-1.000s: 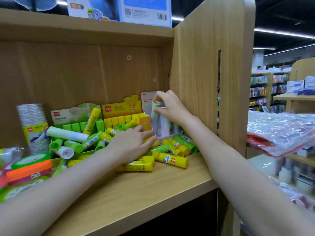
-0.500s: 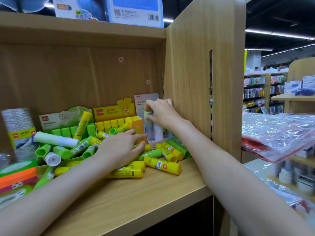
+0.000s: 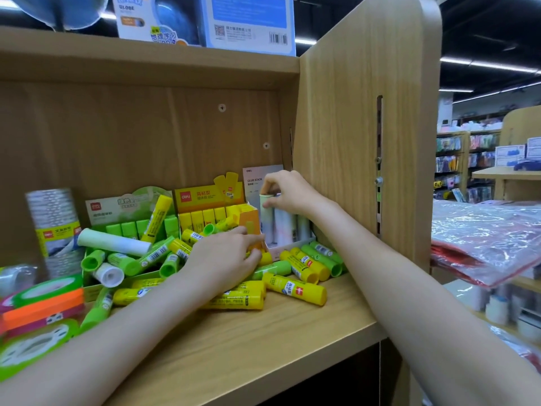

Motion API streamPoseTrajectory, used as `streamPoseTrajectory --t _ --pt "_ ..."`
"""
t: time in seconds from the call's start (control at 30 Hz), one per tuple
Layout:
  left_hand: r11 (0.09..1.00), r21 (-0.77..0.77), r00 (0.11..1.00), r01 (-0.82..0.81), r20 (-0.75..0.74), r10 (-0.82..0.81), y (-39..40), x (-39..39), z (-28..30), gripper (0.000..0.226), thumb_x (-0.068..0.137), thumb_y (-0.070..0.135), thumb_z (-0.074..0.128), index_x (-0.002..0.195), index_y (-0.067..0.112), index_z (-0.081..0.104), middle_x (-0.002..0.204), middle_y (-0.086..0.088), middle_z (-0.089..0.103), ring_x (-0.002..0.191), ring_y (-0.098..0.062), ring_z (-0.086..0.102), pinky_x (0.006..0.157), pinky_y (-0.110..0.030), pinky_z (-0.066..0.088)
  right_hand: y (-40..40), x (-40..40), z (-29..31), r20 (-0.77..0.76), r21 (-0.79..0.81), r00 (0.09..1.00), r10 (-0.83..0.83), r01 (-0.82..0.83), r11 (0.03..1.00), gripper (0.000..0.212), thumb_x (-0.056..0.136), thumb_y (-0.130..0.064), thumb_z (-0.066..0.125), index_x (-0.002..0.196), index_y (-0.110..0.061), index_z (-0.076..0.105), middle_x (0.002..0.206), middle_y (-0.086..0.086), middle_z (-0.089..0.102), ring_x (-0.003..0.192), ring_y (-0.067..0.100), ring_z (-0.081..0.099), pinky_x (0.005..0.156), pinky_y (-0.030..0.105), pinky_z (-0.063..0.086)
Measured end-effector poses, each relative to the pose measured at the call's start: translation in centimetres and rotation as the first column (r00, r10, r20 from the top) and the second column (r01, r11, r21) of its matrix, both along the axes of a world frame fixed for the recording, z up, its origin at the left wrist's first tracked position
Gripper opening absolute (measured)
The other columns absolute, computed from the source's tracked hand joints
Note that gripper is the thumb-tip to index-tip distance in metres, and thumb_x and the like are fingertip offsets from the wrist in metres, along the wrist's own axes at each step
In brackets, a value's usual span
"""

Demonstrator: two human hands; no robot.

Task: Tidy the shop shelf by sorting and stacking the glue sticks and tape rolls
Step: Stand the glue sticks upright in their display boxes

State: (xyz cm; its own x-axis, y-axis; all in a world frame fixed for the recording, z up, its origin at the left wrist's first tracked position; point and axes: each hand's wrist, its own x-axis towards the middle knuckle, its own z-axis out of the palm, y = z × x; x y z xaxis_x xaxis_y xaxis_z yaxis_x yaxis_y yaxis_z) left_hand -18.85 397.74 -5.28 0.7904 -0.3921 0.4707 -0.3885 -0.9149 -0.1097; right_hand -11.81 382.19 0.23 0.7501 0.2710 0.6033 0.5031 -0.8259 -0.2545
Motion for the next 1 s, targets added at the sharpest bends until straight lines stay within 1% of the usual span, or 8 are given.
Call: streamPoseTrajectory --t 0.13,0.27,0.37,0.53,0.6,0.7,0.87,1.0 --pt "1.0 0.008 1.0 -0.003 0.001 0.003 0.0 0.1 0.0 0.043 0.097 0.036 0.03 0.139 0.041 0.038 0.121 0.008 0.048 0.109 -0.019 0.054 0.065 -0.028 0.037 0.1 0.0 0.0 0.005 -0.011 1.0 -0.005 0.005 1.0 0.015 0.079 -0.018 0.071 0.091 -0.014 0.064 0.101 0.005 0.068 0.103 0.022 0.06 0.097 0.04 0.041" --pt "1.0 0.005 1.0 0.004 0.003 -0.004 0.0 0.1 0.0 0.043 0.097 0.035 0.03 0.139 0.042 0.037 0.123 0.008 0.048 0.11 -0.018 0.054 0.065 -0.028 0.038 0.4 0.1 -0.6 0.118 -0.065 0.99 -0.074 0.082 0.995 0.018 0.082 -0.027 0.068 0.094 -0.015 0.063 0.102 0.001 0.067 0.104 0.02 0.056 0.091 0.035 0.036" --pt "1.0 -0.004 1.0 0.008 0.006 -0.008 0.1 0.2 0.0 0.044 0.097 0.035 0.03 0.139 0.042 0.037 0.128 0.009 0.047 0.113 -0.018 0.053 0.068 -0.027 0.041 0.3 -0.1 -0.5 0.093 -0.004 0.995 -0.035 0.036 0.999 0.016 0.08 -0.024 0.07 0.09 -0.013 0.064 0.098 0.003 0.067 0.101 0.021 0.057 0.091 0.037 0.042" --pt "1.0 -0.005 1.0 0.011 0.022 -0.01 0.1 0.4 -0.2 0.044 0.096 0.034 0.031 0.138 0.041 0.038 0.117 0.008 0.05 0.107 -0.02 0.055 0.063 -0.028 0.037 0.2 -0.1 -0.2 0.061 0.1 0.998 0.005 -0.011 0.995 0.012 0.077 -0.02 0.072 0.083 -0.015 0.064 0.095 0.003 0.067 0.097 0.021 0.06 0.09 0.04 0.046" --pt "1.0 -0.009 1.0 0.013 0.025 -0.013 0.2 0.6 -0.2 0.043 0.095 0.034 0.031 0.138 0.041 0.039 0.118 0.008 0.051 0.108 -0.021 0.055 0.065 -0.029 0.04 0.3 0.1 -0.3 0.068 0.046 0.998 -0.009 0.006 0.999 0.012 0.078 -0.023 0.071 0.084 -0.016 0.063 0.096 0.002 0.067 0.098 0.021 0.059 0.091 0.037 0.043" --pt "1.0 -0.016 1.0 0.013 0.026 -0.013 0.2 0.6 -0.3 0.044 0.095 0.034 0.032 0.138 0.041 0.039 0.119 0.008 0.051 0.109 -0.022 0.055 0.069 -0.029 0.042 0.5 0.1 -0.5 0.128 -0.052 0.99 -0.061 0.068 0.996 0.015 0.081 -0.027 0.067 0.091 -0.016 0.064 0.099 0.0 0.067 0.101 0.02 0.056 0.088 0.032 0.034" --pt "1.0 -0.012 0.999 0.023 0.036 -0.023 0.2 0.6 -0.3 0.044 0.095 0.035 0.031 0.138 0.041 0.038 0.119 0.008 0.05 0.108 -0.021 0.056 0.068 -0.029 0.041 0.8 -0.4 -0.7 0.244 -0.223 0.959 -0.142 0.198 0.955 0.024 0.087 -0.031 0.06 0.103 -0.013 0.061 0.106 0.004 0.059 0.114 0.02 0.042 0.1 0.038 0.025" --pt "1.0 -0.004 0.999 0.024 0.048 -0.024 0.2 0.7 -0.3 0.044 0.095 0.035 0.031 0.139 0.041 0.038 0.118 0.008 0.051 0.108 -0.02 0.056 0.068 -0.029 0.042 1.0 -0.8 -0.7 0.308 -0.3 0.938 -0.16 0.256 0.919 0.028 0.088 -0.034 0.059 0.104 -0.011 0.06 0.108 0.008 0.056 0.113 0.023 0.039 0.101 0.038 0.024"
